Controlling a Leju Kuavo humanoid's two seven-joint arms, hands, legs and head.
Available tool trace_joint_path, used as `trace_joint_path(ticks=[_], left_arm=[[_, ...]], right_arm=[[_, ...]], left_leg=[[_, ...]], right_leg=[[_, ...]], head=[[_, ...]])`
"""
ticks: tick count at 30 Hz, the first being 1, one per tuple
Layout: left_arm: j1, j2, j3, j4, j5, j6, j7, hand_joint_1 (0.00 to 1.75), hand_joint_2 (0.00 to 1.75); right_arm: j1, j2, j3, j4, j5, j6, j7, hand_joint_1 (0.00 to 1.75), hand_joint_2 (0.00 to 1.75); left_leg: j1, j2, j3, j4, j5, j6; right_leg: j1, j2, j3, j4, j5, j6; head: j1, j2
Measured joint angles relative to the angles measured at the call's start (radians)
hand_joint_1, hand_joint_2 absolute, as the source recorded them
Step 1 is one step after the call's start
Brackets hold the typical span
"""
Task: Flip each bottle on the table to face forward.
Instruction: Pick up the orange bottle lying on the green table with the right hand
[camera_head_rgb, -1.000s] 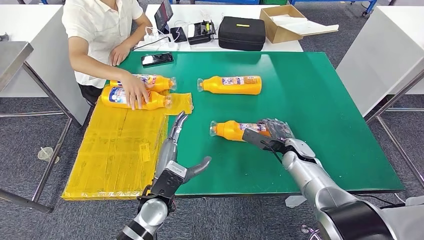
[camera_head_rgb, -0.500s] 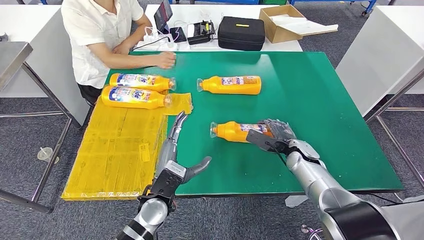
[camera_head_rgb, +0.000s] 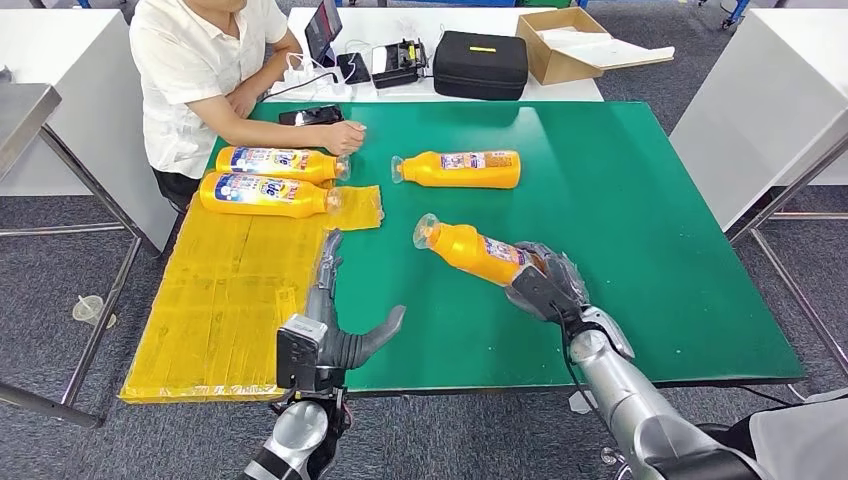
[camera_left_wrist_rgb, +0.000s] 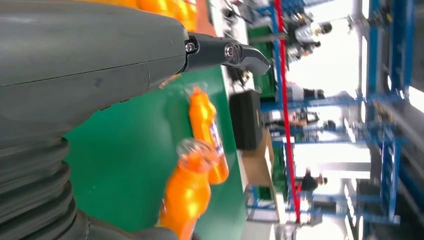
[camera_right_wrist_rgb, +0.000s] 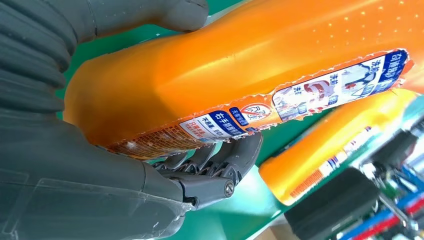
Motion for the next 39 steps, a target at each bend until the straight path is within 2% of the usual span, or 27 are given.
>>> trace_joint_path(ticks=[12, 20, 22, 25, 29, 39], left_arm=[[0.034, 0.0, 0.021, 0.052, 0.202, -0.06, 0.03, 0.0, 1.75], [0.032, 0.0, 0.019, 0.088, 0.238, -0.08, 0.038, 0.0, 1.75], [0.026, 0.0, 0.015, 0.101, 0.269, -0.124, 0.066, 0.0, 1.75], [0.004, 0.0, 0.004, 0.143, 0.308, -0.238, 0.095, 0.0, 1.75], [-0.047, -0.005, -0.004, 0.234, 0.288, -0.362, 0.048, 0.0, 1.75], [-0.163, -0.062, 0.01, 0.399, 0.237, -0.504, -0.064, 0.0, 1.75]], right_arm=[[0.141, 0.028, -0.053, -0.205, -0.105, -0.035, -0.052, 1.75, 1.75], [0.168, 0.046, -0.063, -0.261, -0.137, -0.038, -0.063, 1.75, 1.75], [0.17, 0.052, -0.066, -0.27, -0.153, -0.032, -0.07, 1.75, 1.75], [0.167, 0.064, -0.067, -0.276, -0.165, -0.015, -0.082, 1.75, 1.75], [0.145, 0.087, -0.059, -0.273, -0.169, 0.006, -0.105, 1.75, 1.75], [0.084, 0.151, 0.01, -0.25, -0.168, 0.048, -0.139, 1.75, 1.75]], left_leg=[[0.0, -0.004, -0.012, 0.0, 0.001, 0.0], [0.0, -0.004, -0.015, 0.0, 0.001, 0.0], [0.0, -0.004, -0.016, 0.0, 0.001, 0.0], [0.0, -0.004, -0.016, 0.0, 0.001, 0.0], [0.0, -0.004, -0.016, 0.0, 0.002, 0.0], [0.0, -0.004, -0.017, 0.0, 0.002, 0.0]], right_leg=[[-0.001, -0.002, -0.011, 0.0, 0.0, 0.0], [-0.001, -0.002, -0.014, 0.0, 0.0, 0.0], [-0.001, -0.002, -0.014, 0.0, 0.0, 0.0], [-0.001, -0.002, -0.014, 0.0, 0.0, 0.0], [-0.001, -0.002, -0.014, 0.001, 0.0, 0.0], [-0.001, -0.002, -0.014, 0.001, 0.0, 0.001]], head=[[0.0, 0.0], [0.0, 0.0], [0.0, 0.0], [0.0, 0.0], [0.0, 0.0], [0.0, 0.0]])
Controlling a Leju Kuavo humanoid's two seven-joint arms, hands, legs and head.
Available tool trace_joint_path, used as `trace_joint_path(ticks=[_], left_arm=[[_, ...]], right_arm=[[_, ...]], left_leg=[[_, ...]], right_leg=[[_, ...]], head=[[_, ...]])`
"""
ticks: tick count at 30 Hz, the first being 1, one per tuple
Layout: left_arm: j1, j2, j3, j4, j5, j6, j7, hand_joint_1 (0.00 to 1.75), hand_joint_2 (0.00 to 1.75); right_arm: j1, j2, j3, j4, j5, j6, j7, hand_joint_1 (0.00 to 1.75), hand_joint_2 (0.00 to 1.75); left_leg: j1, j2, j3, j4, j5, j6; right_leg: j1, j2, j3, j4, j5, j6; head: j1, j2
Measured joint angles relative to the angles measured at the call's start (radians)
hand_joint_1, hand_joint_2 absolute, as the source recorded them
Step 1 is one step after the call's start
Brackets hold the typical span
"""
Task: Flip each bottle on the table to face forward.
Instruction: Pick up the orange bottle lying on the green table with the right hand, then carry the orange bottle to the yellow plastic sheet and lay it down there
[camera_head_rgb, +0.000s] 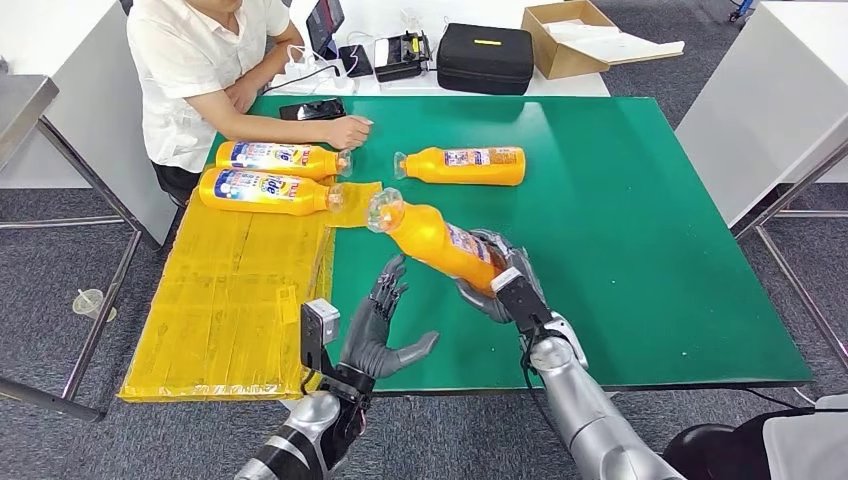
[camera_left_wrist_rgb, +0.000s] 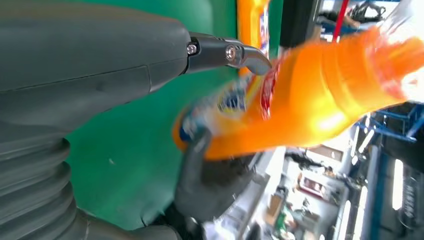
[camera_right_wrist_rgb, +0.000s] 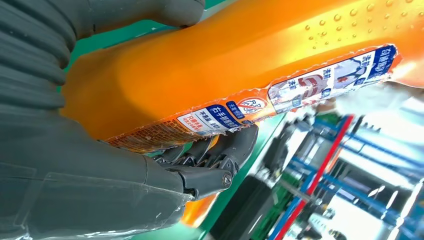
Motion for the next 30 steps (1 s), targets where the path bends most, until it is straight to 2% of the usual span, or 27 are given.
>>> trace_joint_path(ticks=[6, 14, 20, 28, 30], left_arm=[[-0.05, -0.022, 0.024, 0.034, 0.022, 0.031, -0.025, 0.0, 1.75], [-0.085, -0.024, 0.064, 0.04, 0.121, 0.042, -0.014, 0.0, 1.75], [-0.103, -0.024, 0.115, 0.039, 0.15, 0.04, -0.002, 0.0, 1.75], [-0.107, -0.024, 0.133, 0.037, 0.151, 0.036, -0.003, 0.0, 1.75], [-0.106, -0.024, 0.133, 0.031, 0.154, 0.028, -0.005, 0.16, 1.75]], right_arm=[[-0.027, 0.025, 0.047, 0.019, 0.0, 0.02, -0.005, 1.75, 1.75], [-0.03, 0.037, 0.092, 0.02, -0.006, 0.017, -0.006, 1.75, 1.75], [-0.025, 0.042, 0.12, 0.012, -0.014, 0.016, -0.007, 1.75, 1.75], [-0.025, 0.043, 0.138, 0.011, -0.015, 0.017, -0.007, 1.75, 1.75], [-0.025, 0.044, 0.141, 0.011, -0.017, 0.018, -0.007, 1.75, 1.75]], left_leg=[[0.0, 0.0, 0.0, 0.0, 0.0, 0.0], [0.0, 0.0, 0.0, 0.0, 0.0, 0.0], [0.0, 0.0, 0.0, 0.0, 0.0, 0.0], [0.0, 0.0, 0.0, 0.0, 0.0, 0.0], [0.0, 0.0, 0.0, 0.0, 0.0, 0.0]], right_leg=[[0.0, 0.0, 0.0, 0.0, 0.0, 0.0], [0.0, 0.0, 0.0, 0.0, 0.0, 0.0], [0.0, 0.0, 0.0, 0.0, 0.0, 0.0], [0.0, 0.0, 0.0, 0.0, 0.0, 0.0], [0.0, 0.0, 0.0, 0.0, 0.0, 0.0]], head=[[0.0, 0.0], [0.0, 0.0], [0.0, 0.0], [0.0, 0.0], [0.0, 0.0]])
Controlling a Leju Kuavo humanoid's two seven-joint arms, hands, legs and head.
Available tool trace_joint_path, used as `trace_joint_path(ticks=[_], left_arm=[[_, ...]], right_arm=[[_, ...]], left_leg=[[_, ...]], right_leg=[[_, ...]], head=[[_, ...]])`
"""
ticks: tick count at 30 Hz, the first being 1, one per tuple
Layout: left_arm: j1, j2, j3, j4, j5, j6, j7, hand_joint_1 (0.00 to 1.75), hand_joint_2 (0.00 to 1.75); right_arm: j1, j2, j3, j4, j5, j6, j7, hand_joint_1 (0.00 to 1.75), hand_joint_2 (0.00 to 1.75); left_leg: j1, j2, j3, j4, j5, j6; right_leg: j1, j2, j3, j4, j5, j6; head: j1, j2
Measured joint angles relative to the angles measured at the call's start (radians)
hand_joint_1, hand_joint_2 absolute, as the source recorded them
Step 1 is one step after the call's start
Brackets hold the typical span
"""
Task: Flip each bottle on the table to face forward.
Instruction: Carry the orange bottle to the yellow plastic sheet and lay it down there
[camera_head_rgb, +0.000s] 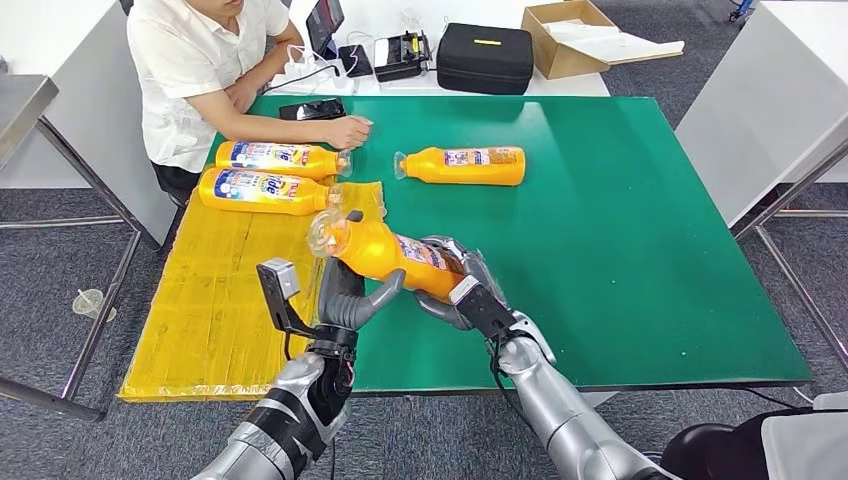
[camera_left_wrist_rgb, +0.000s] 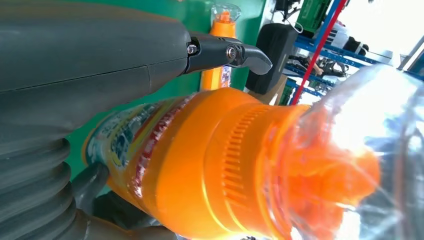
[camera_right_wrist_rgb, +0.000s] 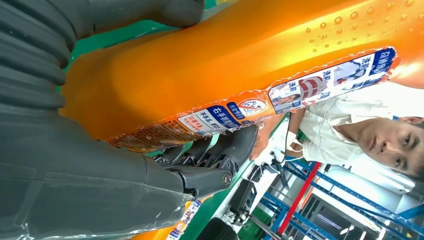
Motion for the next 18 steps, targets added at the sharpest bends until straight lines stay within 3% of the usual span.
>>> trace_joint_path(ticks=[2, 9, 13, 18], left_arm=[[0.001, 0.0, -0.002, -0.01, 0.003, -0.009, -0.002, 0.31, 1.75], [0.01, 0.0, -0.022, -0.035, 0.013, -0.026, -0.001, 0.31, 1.75], [0.011, 0.0, -0.023, -0.037, 0.013, -0.026, -0.001, 1.69, 1.75], [0.011, 0.0, -0.026, -0.037, 0.014, -0.029, -0.006, 1.75, 1.75]], right_arm=[[0.0, 0.002, 0.004, 0.0, -0.006, 0.001, 0.0, 1.75, 1.75], [0.0, 0.007, 0.016, 0.0, -0.022, 0.003, -0.001, 1.75, 1.75], [0.0, 0.007, 0.017, 0.0, -0.023, 0.003, -0.002, 1.66, 1.75], [0.0, 0.008, 0.019, 0.0, -0.043, 0.012, -0.003, 1.49, 1.75]], left_leg=[[0.0, 0.0, 0.0, 0.0, 0.0, 0.0], [0.0, 0.0, 0.0, 0.0, 0.0, 0.0], [0.0, 0.0, 0.0, 0.0, 0.0, 0.0], [0.0, 0.0, 0.0, 0.0, 0.0, 0.0]], right_leg=[[0.0, 0.0, 0.0, 0.0, 0.0, 0.0], [0.0, 0.0, 0.0, 0.0, 0.0, 0.0], [0.0, 0.0, 0.0, 0.0, 0.0, 0.0], [0.0, 0.0, 0.0, 0.0, 0.0, 0.0]], head=[[0.0, 0.0], [0.0, 0.0], [0.0, 0.0], [0.0, 0.0]])
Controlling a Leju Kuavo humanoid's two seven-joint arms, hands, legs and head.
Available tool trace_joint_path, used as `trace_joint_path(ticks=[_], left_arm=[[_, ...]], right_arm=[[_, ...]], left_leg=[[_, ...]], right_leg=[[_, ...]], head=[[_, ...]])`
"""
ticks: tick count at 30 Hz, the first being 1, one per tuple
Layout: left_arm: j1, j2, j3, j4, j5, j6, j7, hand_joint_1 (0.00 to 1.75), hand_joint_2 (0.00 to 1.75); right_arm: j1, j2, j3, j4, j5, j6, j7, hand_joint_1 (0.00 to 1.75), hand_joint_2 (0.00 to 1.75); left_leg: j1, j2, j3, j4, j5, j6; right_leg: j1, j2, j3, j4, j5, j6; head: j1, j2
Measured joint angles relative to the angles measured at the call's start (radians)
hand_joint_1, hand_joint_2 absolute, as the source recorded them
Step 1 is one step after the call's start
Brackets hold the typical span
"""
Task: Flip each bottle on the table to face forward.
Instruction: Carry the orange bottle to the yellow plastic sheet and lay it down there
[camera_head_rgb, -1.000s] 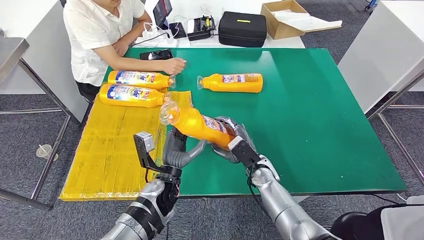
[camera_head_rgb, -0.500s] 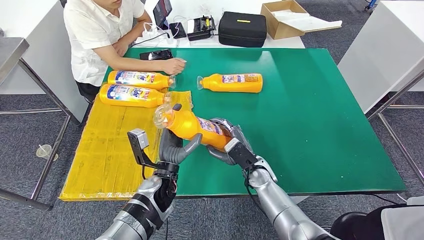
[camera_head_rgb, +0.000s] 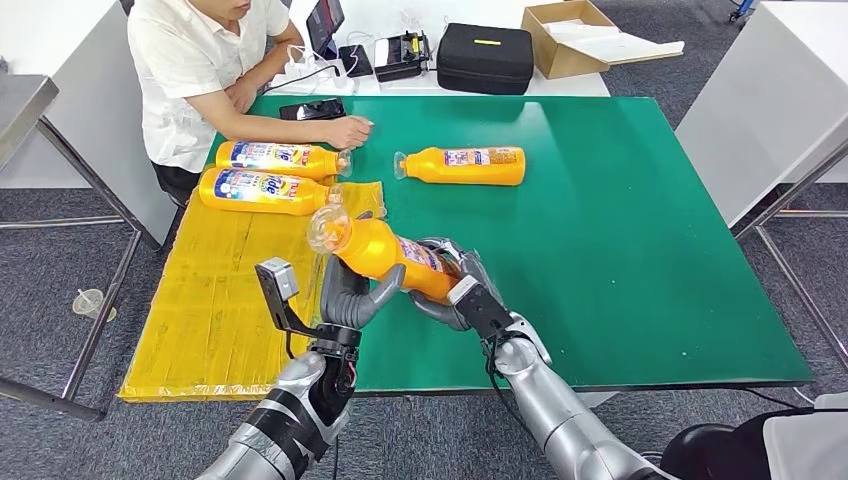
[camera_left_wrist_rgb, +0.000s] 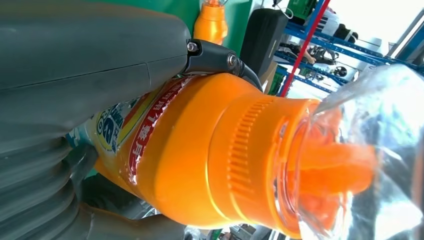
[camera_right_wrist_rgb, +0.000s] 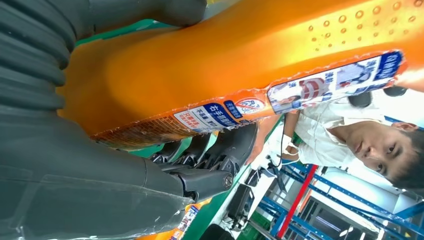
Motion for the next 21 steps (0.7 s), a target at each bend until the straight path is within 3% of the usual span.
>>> trace_joint_path(ticks=[2, 3, 6, 7, 8, 21], left_arm=[[0.001, 0.0, -0.001, -0.002, 0.002, -0.003, -0.006, 1.75, 1.75], [0.001, 0.0, -0.001, -0.005, 0.004, -0.005, -0.01, 1.75, 1.75], [0.005, 0.0, -0.001, -0.014, 0.01, -0.021, -0.015, 1.75, 1.75], [0.008, 0.0, -0.001, -0.019, 0.011, -0.027, -0.015, 1.75, 1.75], [0.011, 0.0, -0.001, -0.025, 0.012, -0.035, -0.014, 1.75, 1.75], [0.057, 0.0, 0.001, -0.111, 0.043, -0.069, 0.019, 1.75, 1.75]], right_arm=[[0.0, 0.0, 0.001, 0.0, -0.009, 0.008, 0.0, 1.41, 1.75], [0.0, 0.0, 0.002, 0.0, -0.014, 0.011, -0.001, 1.29, 1.75], [0.001, 0.0, 0.002, 0.0, -0.028, 0.024, -0.003, 0.32, 1.75], [0.001, 0.0, 0.003, 0.0, -0.032, 0.03, -0.003, 0.07, 1.75], [0.002, 0.0, 0.003, 0.0, -0.037, 0.036, -0.004, 0.0, 1.75], [0.005, 0.008, 0.003, 0.0, -0.041, 0.035, -0.005, 0.0, 1.75]], left_leg=[[0.0, 0.0, 0.0, 0.0, 0.0, 0.0], [0.0, 0.0, 0.0, 0.0, 0.0, 0.0], [0.0, 0.0, 0.0, 0.0, 0.0, 0.0], [0.0, 0.0, 0.0, 0.0, 0.0, 0.0], [0.0, 0.0, 0.0, 0.0, 0.0, 0.0], [0.0, 0.0, 0.0, 0.0, 0.0, 0.0]], right_leg=[[0.0, 0.0, 0.0, 0.0, 0.0, 0.0], [0.0, 0.0, 0.0, 0.0, 0.0, 0.0], [0.0, 0.0, 0.0, 0.0, 0.0, 0.0], [0.0, 0.0, 0.0, 0.0, 0.0, 0.0], [0.0, 0.0, 0.0, 0.0, 0.0, 0.0], [0.0, 0.0, -0.001, 0.0, 0.0, 0.0]], head=[[0.0, 0.0], [0.0, 0.0], [0.0, 0.0], [0.0, 0.0], [0.0, 0.0], [0.0, 0.0]])
